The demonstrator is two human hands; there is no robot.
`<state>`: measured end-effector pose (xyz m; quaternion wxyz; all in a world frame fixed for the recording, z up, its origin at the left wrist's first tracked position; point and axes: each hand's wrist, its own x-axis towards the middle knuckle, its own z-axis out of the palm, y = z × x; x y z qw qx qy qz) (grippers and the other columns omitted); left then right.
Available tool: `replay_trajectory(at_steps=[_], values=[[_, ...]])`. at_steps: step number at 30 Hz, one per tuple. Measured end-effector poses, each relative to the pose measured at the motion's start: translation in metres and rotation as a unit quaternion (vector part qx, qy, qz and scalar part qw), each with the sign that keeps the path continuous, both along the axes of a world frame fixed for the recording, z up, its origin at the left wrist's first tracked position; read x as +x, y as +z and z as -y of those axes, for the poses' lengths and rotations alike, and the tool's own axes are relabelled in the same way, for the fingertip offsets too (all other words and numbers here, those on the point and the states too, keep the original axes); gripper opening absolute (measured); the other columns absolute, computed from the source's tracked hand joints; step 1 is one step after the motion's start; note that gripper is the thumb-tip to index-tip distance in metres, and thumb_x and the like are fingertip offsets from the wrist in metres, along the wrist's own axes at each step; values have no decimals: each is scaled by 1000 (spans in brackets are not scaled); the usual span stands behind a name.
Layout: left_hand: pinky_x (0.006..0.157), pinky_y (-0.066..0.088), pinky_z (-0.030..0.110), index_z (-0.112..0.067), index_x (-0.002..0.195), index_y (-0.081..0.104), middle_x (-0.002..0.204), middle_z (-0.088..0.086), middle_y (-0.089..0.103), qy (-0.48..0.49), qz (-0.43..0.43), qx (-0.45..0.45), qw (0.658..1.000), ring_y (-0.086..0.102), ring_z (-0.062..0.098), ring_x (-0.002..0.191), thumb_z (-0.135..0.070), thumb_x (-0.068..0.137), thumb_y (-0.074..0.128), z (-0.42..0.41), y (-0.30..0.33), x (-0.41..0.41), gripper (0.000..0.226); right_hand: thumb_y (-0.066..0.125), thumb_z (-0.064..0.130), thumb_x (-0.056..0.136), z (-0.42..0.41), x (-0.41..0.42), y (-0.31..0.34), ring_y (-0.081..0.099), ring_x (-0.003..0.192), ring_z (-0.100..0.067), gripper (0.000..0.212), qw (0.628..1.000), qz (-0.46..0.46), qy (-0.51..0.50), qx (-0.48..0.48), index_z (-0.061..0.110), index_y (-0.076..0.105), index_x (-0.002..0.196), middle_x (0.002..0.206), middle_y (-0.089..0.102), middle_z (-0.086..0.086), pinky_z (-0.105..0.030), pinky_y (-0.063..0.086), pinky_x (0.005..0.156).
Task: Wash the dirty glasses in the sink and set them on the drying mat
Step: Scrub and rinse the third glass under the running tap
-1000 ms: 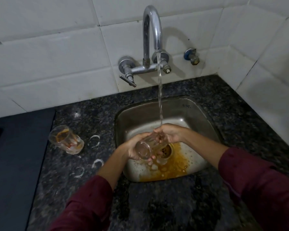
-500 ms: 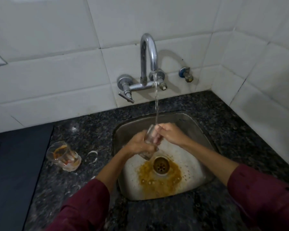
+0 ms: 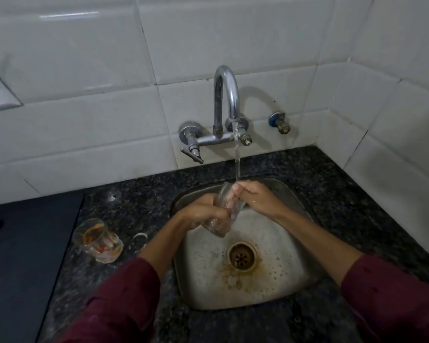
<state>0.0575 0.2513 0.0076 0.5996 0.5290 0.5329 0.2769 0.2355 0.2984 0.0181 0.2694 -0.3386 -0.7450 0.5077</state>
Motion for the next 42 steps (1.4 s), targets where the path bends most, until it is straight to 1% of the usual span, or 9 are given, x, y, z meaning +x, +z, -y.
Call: replay_trajectory(at_steps=[8, 13, 16, 20, 25, 30, 33, 37, 42], values=[[78, 47, 38, -10, 117, 41, 120, 13, 57, 116, -479, 213, 843, 60, 34, 103, -32, 74, 74, 9, -9, 41, 59, 40, 37, 97, -2, -22, 11, 65, 98, -24, 38, 969, 211, -118, 41, 22, 67, 76, 92, 74, -7, -44, 42, 100], [68, 54, 26, -14, 102, 57, 90, -2, 66, 41, -52, 78, 995, 63, 16, 81, -19, 68, 81, 3, 12, 12, 42, 44, 33, 96, -3, -2, 9, 67, 90, -20, 40, 998, 30, -39, 38, 6, 72, 85, 90, 72, -11, -33, 51, 90], [78, 57, 45, -7, 99, 63, 83, 8, 70, 14, 110, -21, 994, 67, 24, 75, -2, 72, 73, 1, 9, 4, 29, 44, 23, 98, -3, 3, 10, 64, 89, -12, 37, 998, 12, -9, 56, 10, 74, 80, 87, 72, -5, -23, 47, 86], [84, 57, 44, -14, 104, 55, 98, 5, 65, 29, -198, 77, 977, 65, 21, 88, -21, 64, 80, -5, 7, 22, 48, 44, 30, 97, -8, 0, 9, 65, 86, -14, 42, 986, 112, -92, 82, 30, 67, 62, 74, 69, 8, -40, 44, 97], [77, 49, 39, -11, 123, 40, 121, 12, 55, 69, -555, 271, 783, 60, 33, 105, -31, 80, 67, 3, -3, 45, 55, 44, 34, 94, -16, -9, 18, 66, 90, -26, 40, 962, 222, -153, 47, 11, 70, 75, 86, 72, -9, -41, 46, 92], [74, 52, 29, -16, 121, 51, 108, 1, 64, 23, -165, 151, 974, 64, 20, 94, -24, 66, 84, -7, 14, 20, 65, 47, 30, 96, -12, -3, 20, 64, 86, -30, 38, 974, 135, -122, 133, 3, 69, 84, 87, 68, -17, -47, 50, 84], [79, 54, 42, -10, 98, 64, 85, 5, 70, -20, 73, 10, 997, 67, 22, 78, -5, 65, 77, -12, 12, 3, 36, 47, 29, 96, -12, 1, 16, 64, 87, -21, 34, 984, 89, -75, 133, 13, 73, 82, 89, 67, -8, -42, 50, 88], [73, 52, 36, -11, 101, 56, 93, 4, 61, 36, -197, 82, 976, 61, 22, 87, -20, 59, 81, -17, 19, 19, 50, 37, 38, 97, -11, -11, 18, 67, 85, -19, 45, 973, 158, -110, 124, 18, 68, 74, 74, 72, 0, -47, 42, 97], [76, 46, 40, -9, 124, 37, 121, 14, 53, 90, -528, 244, 809, 59, 36, 105, -26, 75, 74, -7, 9, 49, 64, 34, 36, 99, -13, -31, 35, 58, 106, -27, 41, 934, 294, -181, 88, 11, 67, 99, 102, 69, -10, -40, 36, 100]])
